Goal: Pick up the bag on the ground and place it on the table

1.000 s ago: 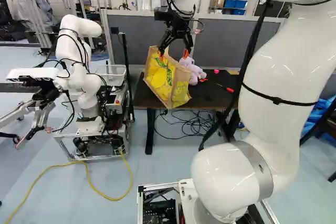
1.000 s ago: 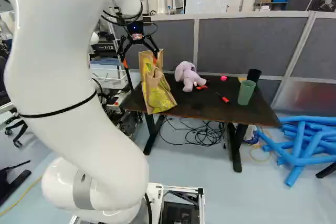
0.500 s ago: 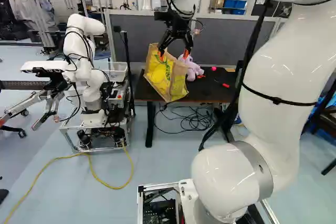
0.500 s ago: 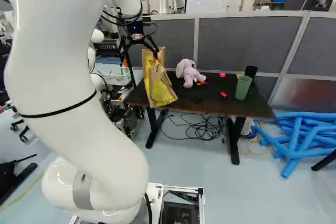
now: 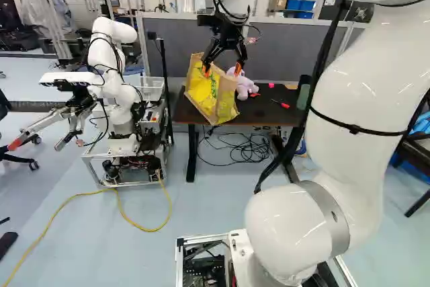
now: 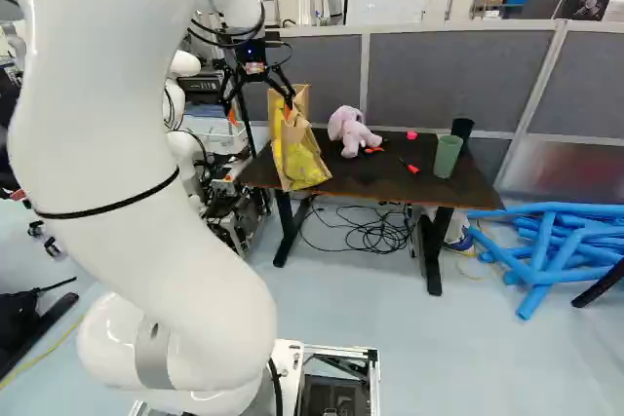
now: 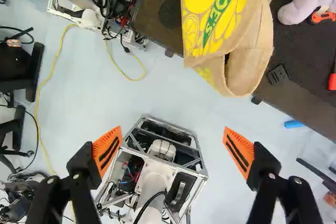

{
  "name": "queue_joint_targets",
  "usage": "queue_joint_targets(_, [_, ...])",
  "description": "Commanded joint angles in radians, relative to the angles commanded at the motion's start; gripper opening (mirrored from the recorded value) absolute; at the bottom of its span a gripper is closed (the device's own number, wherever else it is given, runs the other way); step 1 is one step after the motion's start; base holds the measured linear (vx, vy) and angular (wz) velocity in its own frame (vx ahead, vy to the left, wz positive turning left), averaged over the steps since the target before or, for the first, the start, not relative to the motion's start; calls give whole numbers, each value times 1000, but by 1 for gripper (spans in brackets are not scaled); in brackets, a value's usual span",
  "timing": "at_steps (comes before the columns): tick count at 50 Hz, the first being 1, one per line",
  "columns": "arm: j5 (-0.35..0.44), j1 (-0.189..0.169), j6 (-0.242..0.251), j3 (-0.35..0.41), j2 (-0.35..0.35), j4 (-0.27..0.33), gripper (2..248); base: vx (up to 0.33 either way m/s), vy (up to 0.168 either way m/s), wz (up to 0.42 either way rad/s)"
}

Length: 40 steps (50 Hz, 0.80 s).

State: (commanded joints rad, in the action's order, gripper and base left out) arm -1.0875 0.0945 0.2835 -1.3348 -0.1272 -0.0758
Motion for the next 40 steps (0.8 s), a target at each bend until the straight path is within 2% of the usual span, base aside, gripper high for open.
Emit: queue_joint_targets(40, [22,-1,-3,14,5,1,247,-3,0,0])
